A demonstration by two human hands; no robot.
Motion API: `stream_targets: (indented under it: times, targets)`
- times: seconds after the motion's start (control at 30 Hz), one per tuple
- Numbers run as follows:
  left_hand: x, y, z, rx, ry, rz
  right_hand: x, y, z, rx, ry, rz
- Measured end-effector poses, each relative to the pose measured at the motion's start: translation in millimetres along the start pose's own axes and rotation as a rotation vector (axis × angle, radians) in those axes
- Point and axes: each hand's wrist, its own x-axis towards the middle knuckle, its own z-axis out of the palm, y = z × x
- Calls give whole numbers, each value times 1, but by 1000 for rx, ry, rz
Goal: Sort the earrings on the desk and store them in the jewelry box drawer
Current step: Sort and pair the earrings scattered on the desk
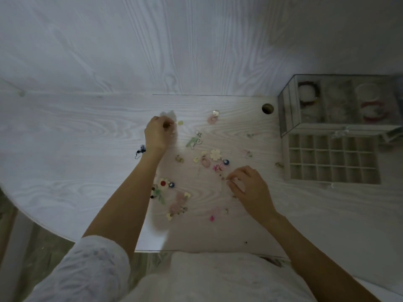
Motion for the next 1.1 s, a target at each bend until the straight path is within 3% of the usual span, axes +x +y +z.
stream_targets:
  times: [0.2, 0.37, 0.63, 0.77, 0.93, 1.1]
  targets:
    - [-41, 6, -16, -184, 169, -47, -30, 40, -32, 324, 98, 312]
    - [-90, 34, -25, -340, 252, -79, -53, 68, -44, 195, 153, 328]
    - [-175, 127, 41, -570, -145, 45, -79, 93, -55, -18, 181, 318]
    - [-196, 151, 90, -489, -273, 136, -85, 92, -65, 36, 203, 364]
    - [-207, 153, 120, -235, -383, 112, -90, 100, -71, 65, 205, 509]
    - [-220, 139, 118, -8, -282, 309, -85, 99, -64, 57, 173, 535]
